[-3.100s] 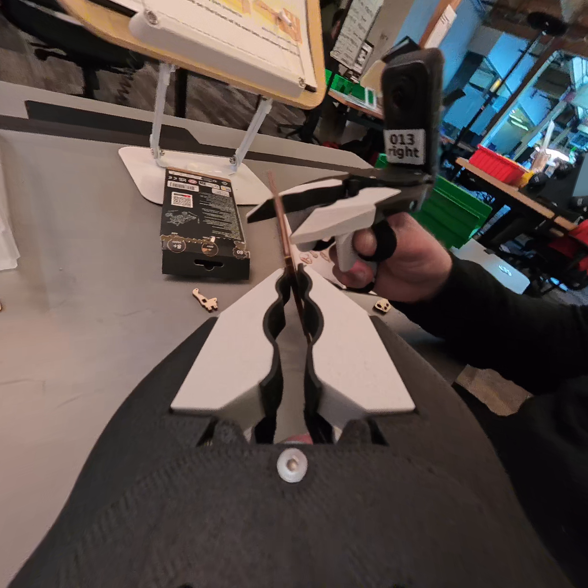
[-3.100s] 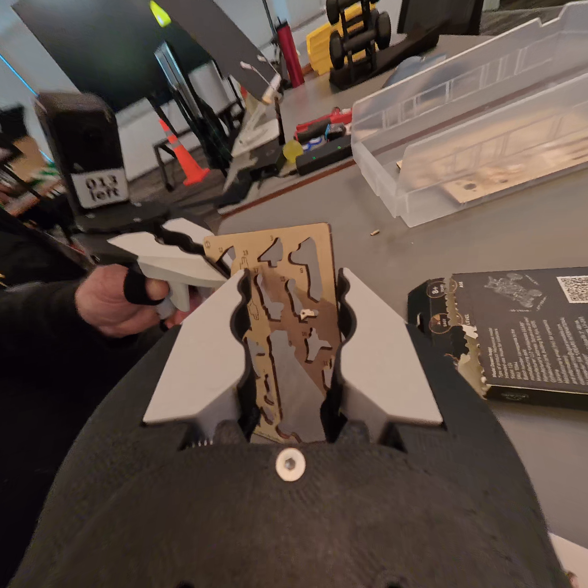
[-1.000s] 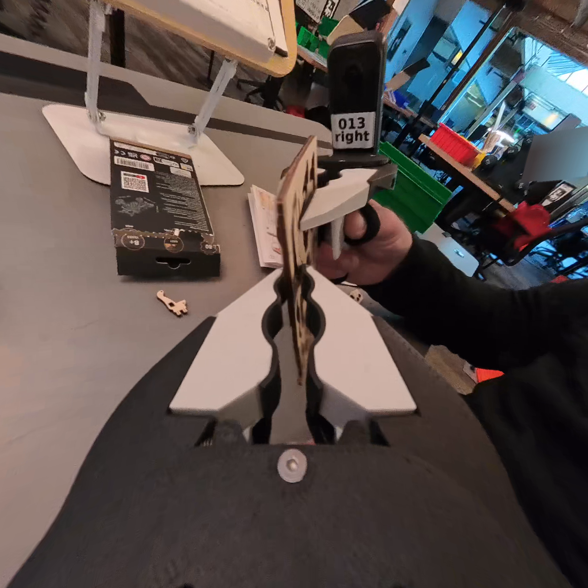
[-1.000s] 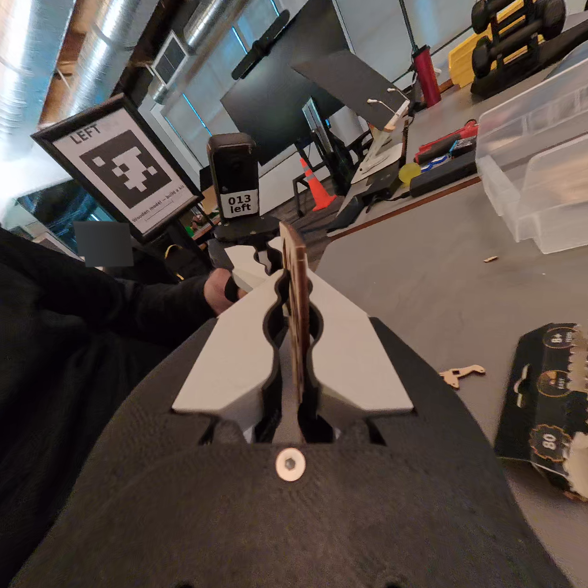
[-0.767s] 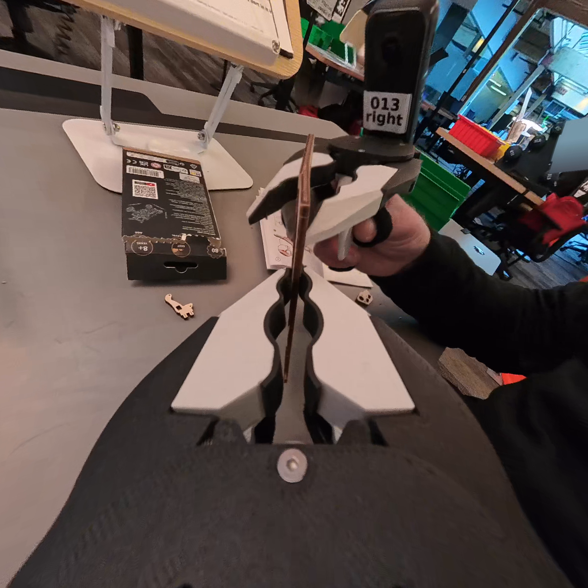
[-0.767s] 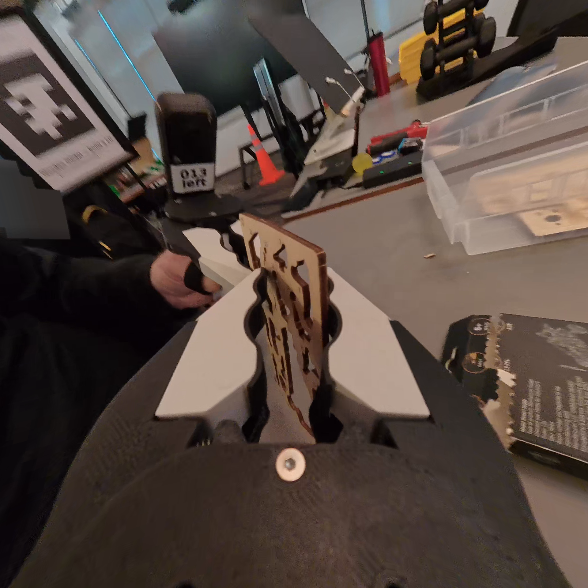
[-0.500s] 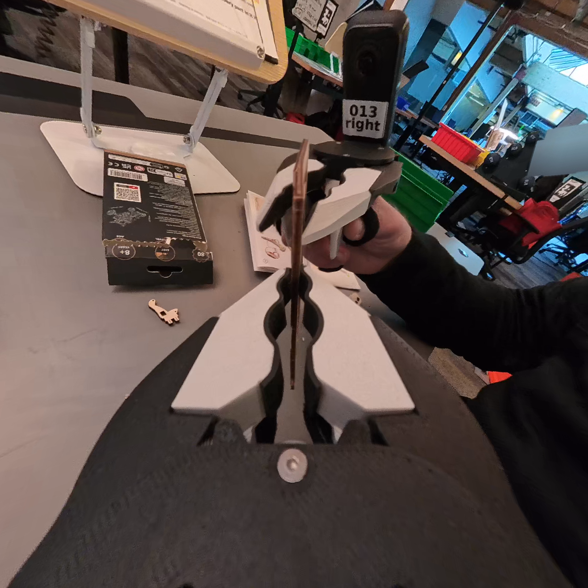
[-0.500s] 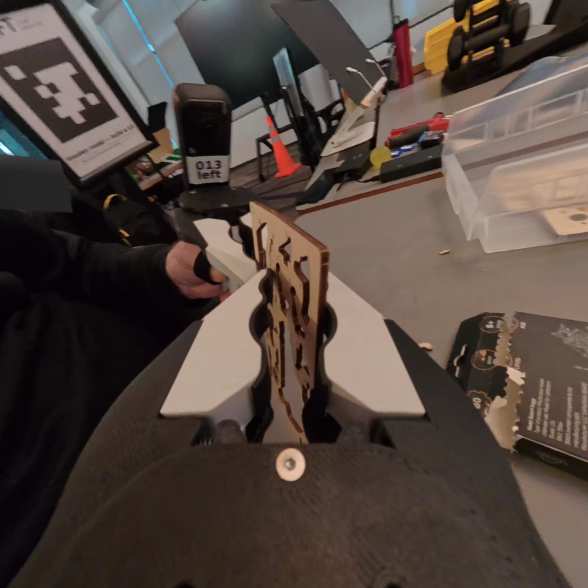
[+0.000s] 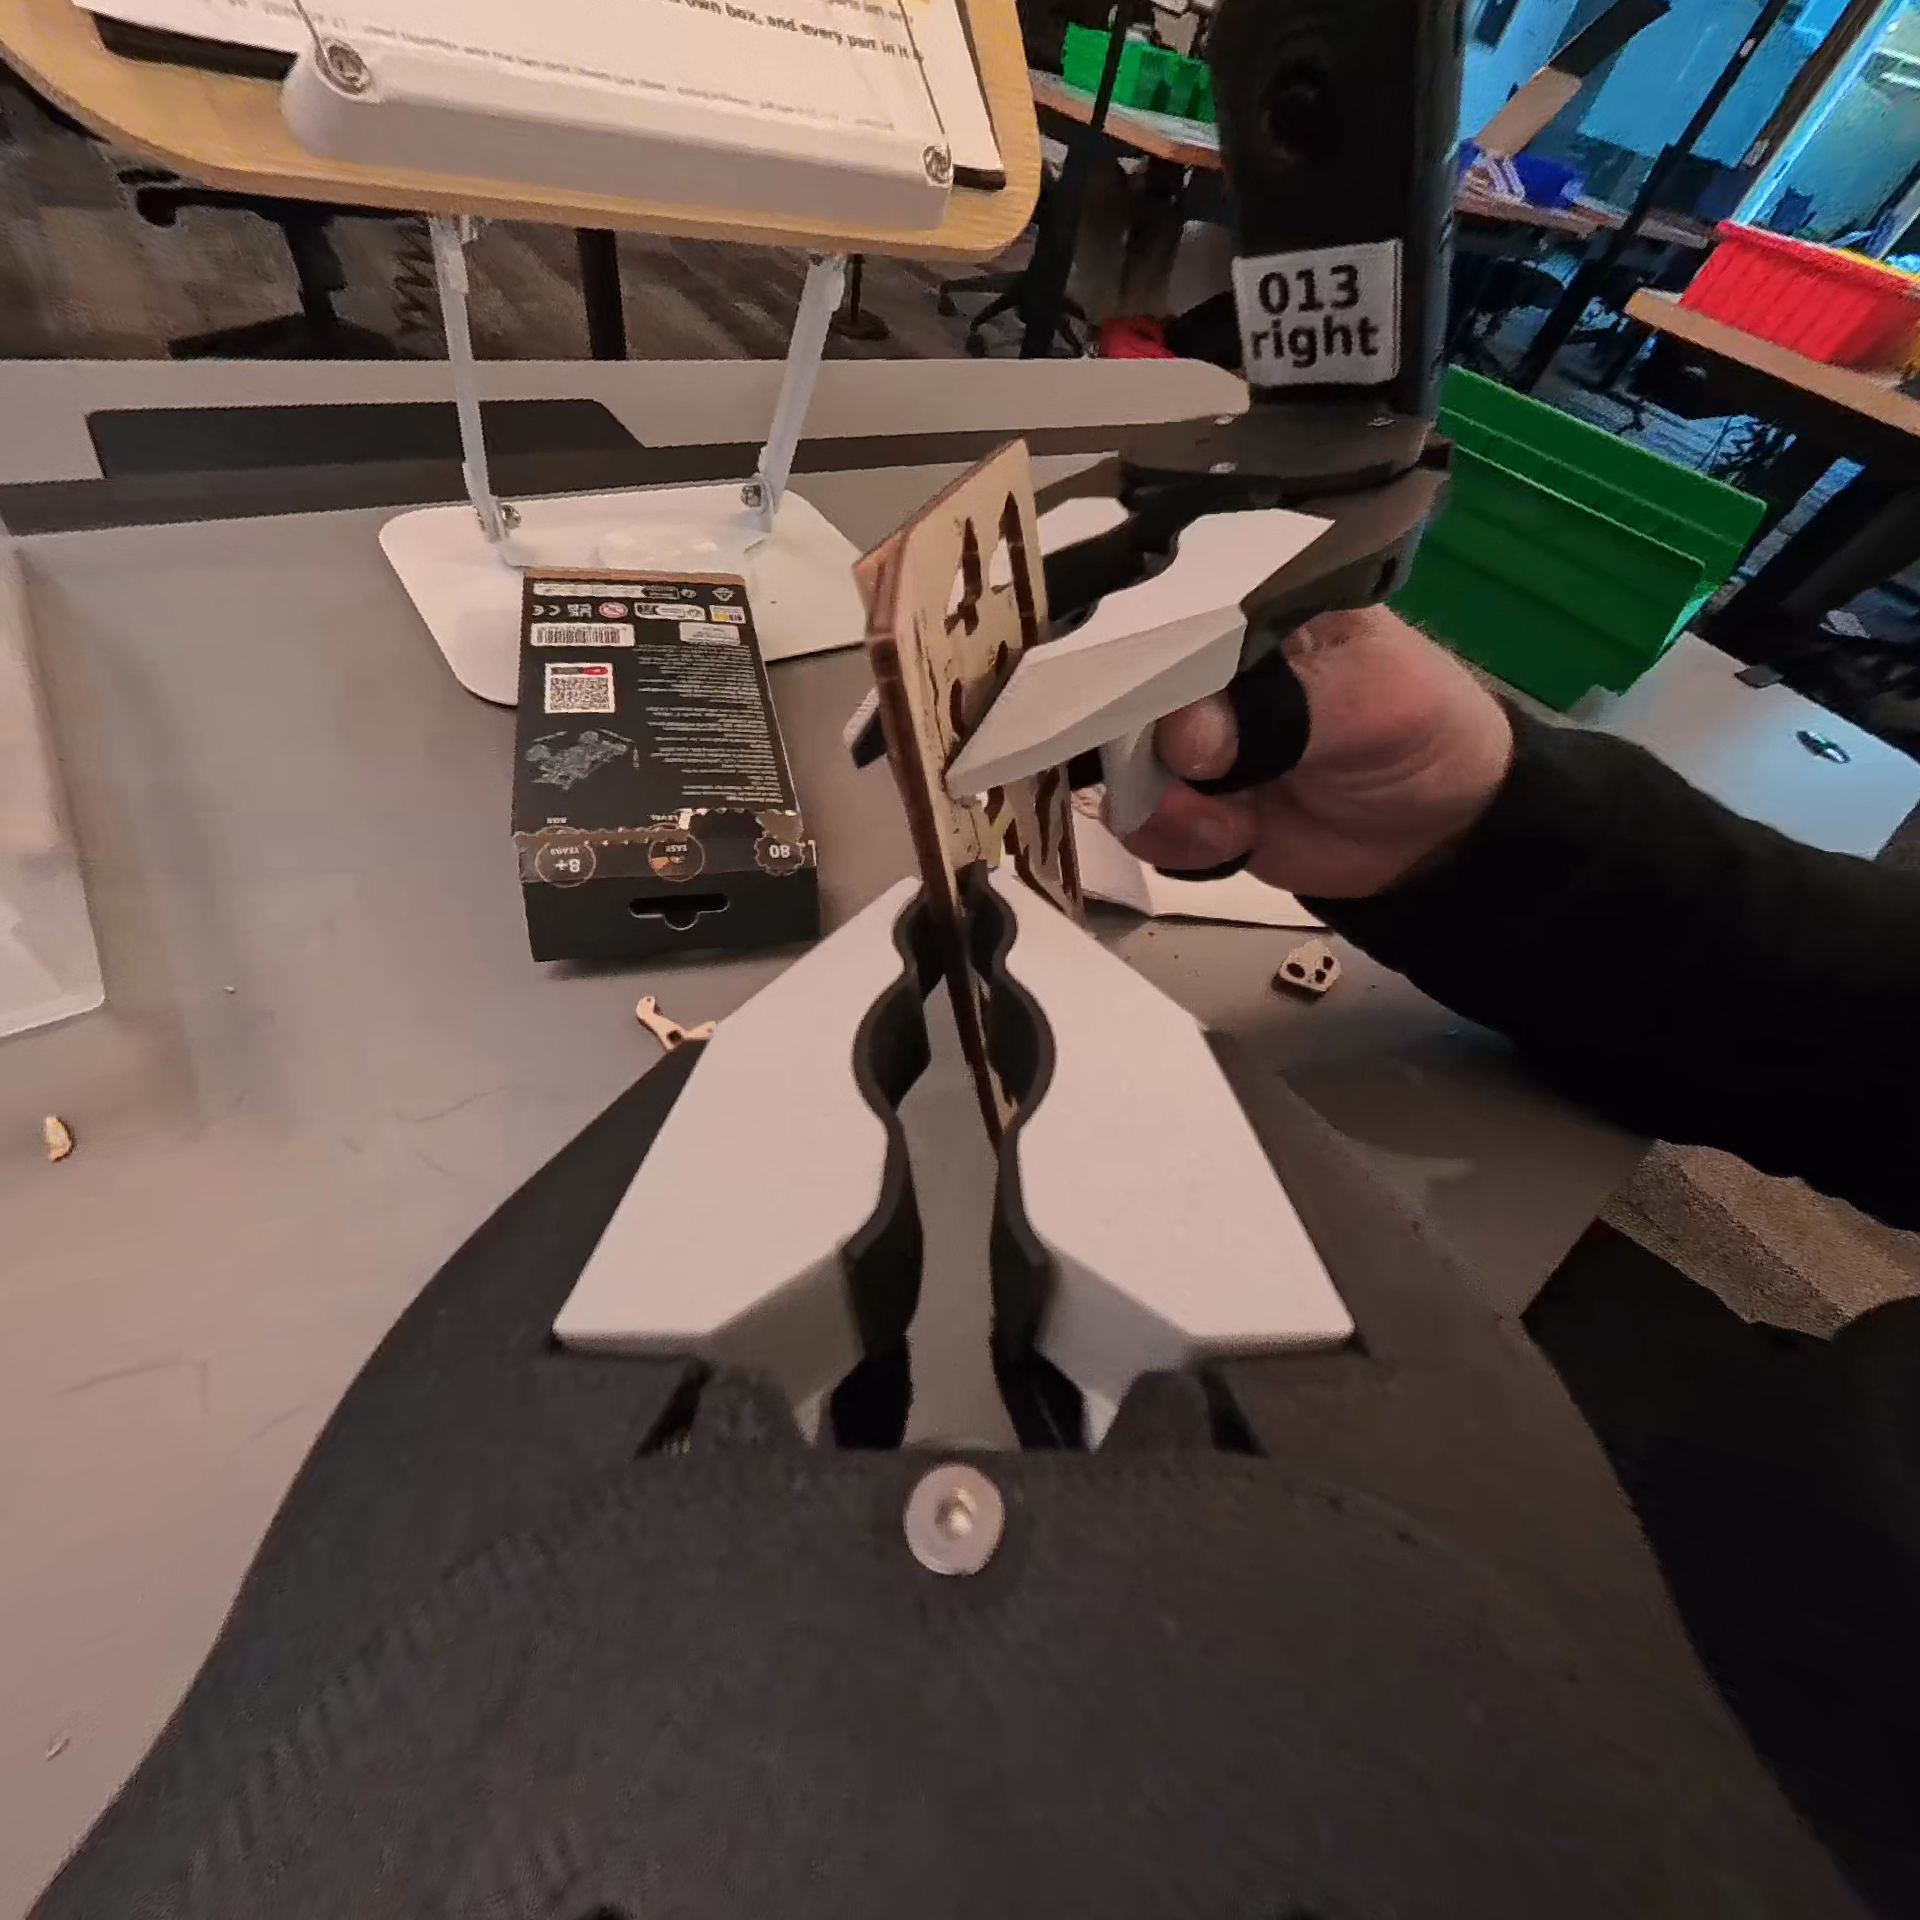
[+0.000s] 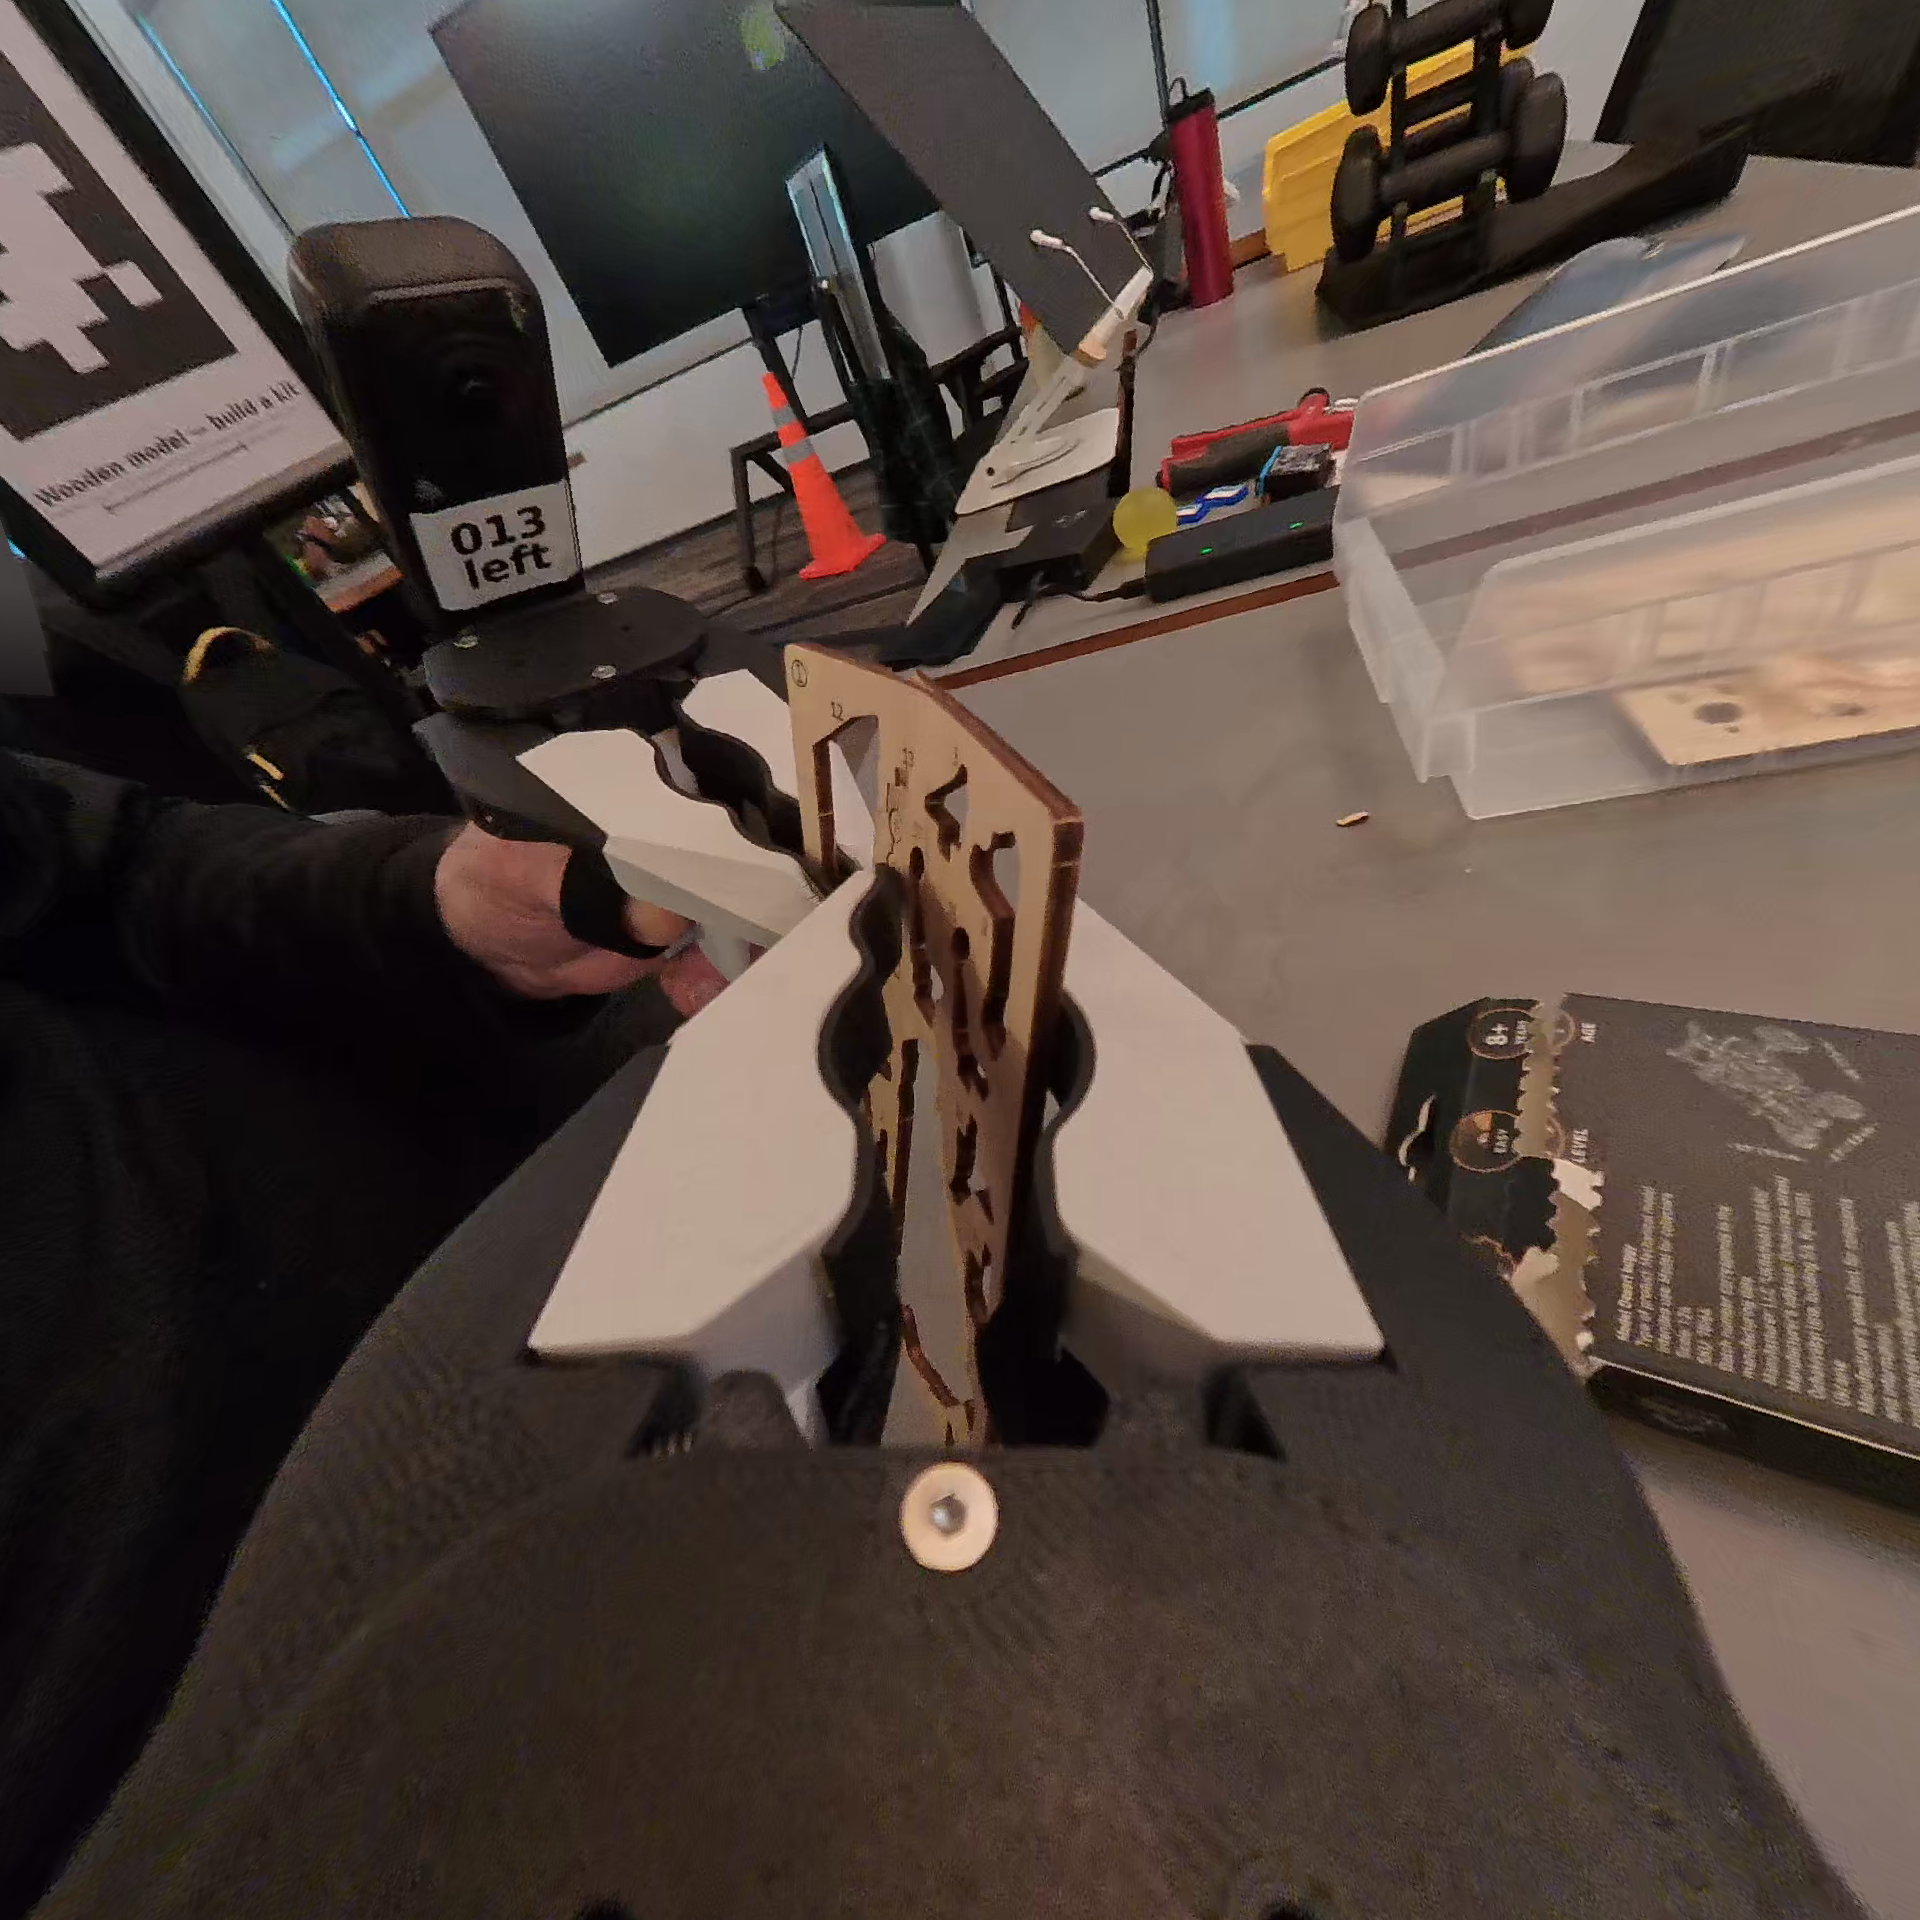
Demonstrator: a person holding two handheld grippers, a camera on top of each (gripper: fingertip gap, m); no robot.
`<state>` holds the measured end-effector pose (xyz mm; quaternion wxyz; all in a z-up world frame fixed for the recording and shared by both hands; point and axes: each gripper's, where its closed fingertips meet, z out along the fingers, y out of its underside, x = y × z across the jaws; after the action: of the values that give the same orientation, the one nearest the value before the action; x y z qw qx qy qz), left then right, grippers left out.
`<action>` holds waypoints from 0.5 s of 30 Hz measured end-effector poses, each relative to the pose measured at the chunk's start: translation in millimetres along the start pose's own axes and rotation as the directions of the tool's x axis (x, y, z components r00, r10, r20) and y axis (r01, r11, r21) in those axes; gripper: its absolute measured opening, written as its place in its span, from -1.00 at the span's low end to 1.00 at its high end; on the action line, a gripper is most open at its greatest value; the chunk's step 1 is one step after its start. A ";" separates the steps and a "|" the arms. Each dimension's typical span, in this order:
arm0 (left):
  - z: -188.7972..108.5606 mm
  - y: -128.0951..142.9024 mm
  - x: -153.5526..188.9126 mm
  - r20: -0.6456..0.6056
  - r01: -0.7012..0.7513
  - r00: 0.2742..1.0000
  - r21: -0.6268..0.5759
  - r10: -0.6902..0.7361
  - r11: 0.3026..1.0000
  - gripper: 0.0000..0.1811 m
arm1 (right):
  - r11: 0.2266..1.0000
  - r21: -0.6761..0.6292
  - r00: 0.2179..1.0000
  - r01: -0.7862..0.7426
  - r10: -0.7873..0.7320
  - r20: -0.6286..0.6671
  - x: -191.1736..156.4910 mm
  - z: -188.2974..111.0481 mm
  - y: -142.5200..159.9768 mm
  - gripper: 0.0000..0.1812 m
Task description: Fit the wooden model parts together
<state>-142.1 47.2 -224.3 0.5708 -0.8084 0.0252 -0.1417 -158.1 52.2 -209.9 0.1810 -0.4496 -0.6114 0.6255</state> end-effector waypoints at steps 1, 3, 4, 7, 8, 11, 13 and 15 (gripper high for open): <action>0.7 1.1 -1.1 0.007 0.001 1.000 -0.006 -0.001 1.000 -0.97 | 1.000 0.001 1.000 -0.004 0.004 0.004 0.5 -0.1 0.2 -0.79; -0.1 0.6 -3.2 0.010 -0.010 1.000 -0.004 0.010 1.000 -0.97 | 1.000 -0.001 1.000 0.004 -0.004 -0.015 2.2 1.1 0.7 -0.77; -0.7 -0.6 -4.0 0.012 -0.016 1.000 -0.008 0.016 1.000 -0.97 | 1.000 0.012 1.000 -0.010 0.010 -0.015 1.7 1.3 -1.1 -0.77; -1.8 0.3 -5.5 0.045 -0.026 0.999 -0.008 0.027 1.000 -0.97 | 1.000 0.023 0.999 -0.002 0.003 -0.042 3.0 3.1 -1.9 -0.76; -2.3 -0.9 -5.8 0.045 -0.010 0.999 0.000 0.010 1.000 -0.97 | 1.000 0.026 0.998 0.009 -0.008 -0.055 2.8 3.3 -3.2 -0.76; -0.8 1.5 -7.8 0.065 -0.001 0.998 -0.001 0.001 1.000 -0.97 | 1.000 0.016 0.997 0.025 -0.024 -0.075 5.7 4.5 -1.3 -0.77; -0.4 2.2 -10.5 0.082 -0.002 0.997 -0.001 0.002 1.000 -0.97 | 0.999 0.013 0.994 0.039 -0.037 -0.098 7.1 5.0 -1.2 -0.76; 0.0 3.5 -12.7 0.079 0.020 0.997 -0.001 -0.020 1.000 -0.97 | 0.998 0.014 0.990 0.058 -0.056 -0.129 9.4 6.3 -0.6 -0.77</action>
<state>-153.8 48.6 -230.0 0.5693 -0.8140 -0.0055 -0.1154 -168.3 55.8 -213.5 0.2421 -0.4697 -0.6054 0.5952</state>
